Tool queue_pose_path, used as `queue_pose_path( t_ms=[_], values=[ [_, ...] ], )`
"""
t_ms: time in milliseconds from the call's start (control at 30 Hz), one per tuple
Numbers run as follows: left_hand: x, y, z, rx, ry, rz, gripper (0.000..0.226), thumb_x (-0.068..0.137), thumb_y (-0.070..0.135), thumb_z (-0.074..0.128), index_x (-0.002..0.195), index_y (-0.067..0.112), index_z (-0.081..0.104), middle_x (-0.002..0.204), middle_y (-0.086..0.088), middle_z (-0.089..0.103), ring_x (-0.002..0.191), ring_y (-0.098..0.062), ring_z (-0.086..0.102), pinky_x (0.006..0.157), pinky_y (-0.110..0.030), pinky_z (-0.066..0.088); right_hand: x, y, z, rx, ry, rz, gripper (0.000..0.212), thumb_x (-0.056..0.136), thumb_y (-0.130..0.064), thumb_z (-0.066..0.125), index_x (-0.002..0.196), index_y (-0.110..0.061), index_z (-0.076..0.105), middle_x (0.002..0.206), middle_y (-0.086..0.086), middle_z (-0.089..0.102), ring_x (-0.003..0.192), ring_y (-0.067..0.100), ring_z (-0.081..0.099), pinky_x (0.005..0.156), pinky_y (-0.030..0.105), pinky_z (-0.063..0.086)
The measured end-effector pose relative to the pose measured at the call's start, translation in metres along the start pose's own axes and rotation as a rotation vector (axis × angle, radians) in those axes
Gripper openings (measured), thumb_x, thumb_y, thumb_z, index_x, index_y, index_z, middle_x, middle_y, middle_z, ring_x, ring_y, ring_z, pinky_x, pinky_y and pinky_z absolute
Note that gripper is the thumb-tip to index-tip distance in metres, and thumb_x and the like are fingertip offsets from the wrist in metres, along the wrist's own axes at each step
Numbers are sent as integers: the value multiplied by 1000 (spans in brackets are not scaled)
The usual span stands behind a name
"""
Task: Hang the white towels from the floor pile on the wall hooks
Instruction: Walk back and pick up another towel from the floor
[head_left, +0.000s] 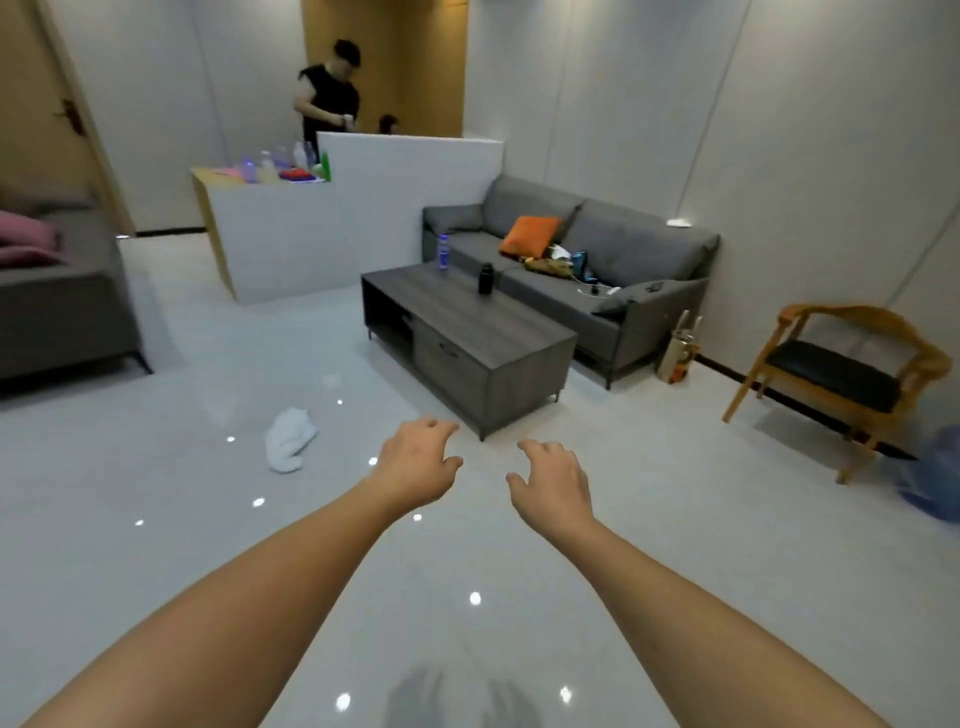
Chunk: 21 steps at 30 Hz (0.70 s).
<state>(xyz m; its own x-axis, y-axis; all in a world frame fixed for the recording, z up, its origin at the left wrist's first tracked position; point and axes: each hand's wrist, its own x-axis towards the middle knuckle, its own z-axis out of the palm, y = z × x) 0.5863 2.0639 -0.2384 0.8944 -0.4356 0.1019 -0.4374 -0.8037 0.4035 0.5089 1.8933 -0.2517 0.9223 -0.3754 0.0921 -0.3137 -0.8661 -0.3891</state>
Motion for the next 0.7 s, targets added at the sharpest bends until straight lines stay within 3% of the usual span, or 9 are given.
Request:
queue_pose_path(
  t_ms=[233, 400, 533, 700],
  values=[
    [80, -120, -45, 37, 60, -282, 52, 94, 40, 53, 142, 24, 42, 141, -6, 46, 129, -27, 42, 104, -41, 40, 139, -105, 66, 60, -152, -247, 49, 94, -35, 56, 140, -23, 46, 135, 5, 51, 124, 25, 46, 103, 39, 41],
    [125, -190, -66, 36, 104, -455, 50, 92, 40, 54, 139, 24, 45, 132, -5, 51, 119, -27, 48, 97, -40, 44, 224, -160, 107, 66, -250, -366, 51, 95, -35, 54, 143, -22, 44, 136, 6, 50, 124, 26, 47, 102, 38, 41],
    [149, -246, -68, 33, 103, -553, 44, 92, 40, 54, 132, 23, 50, 125, -5, 53, 113, -27, 51, 91, -38, 46, 272, -198, 153, 74, -334, -403, 51, 95, -35, 54, 143, -22, 44, 135, 6, 50, 123, 25, 47, 100, 36, 42],
    [184, -330, -61, -3, 80, -645, 52, 93, 39, 54, 142, 24, 42, 137, -5, 47, 124, -26, 46, 99, -41, 44, 319, -248, 223, 47, -460, -422, 52, 94, -34, 54, 143, -21, 44, 136, 7, 50, 124, 26, 47, 98, 36, 42]
  ],
)
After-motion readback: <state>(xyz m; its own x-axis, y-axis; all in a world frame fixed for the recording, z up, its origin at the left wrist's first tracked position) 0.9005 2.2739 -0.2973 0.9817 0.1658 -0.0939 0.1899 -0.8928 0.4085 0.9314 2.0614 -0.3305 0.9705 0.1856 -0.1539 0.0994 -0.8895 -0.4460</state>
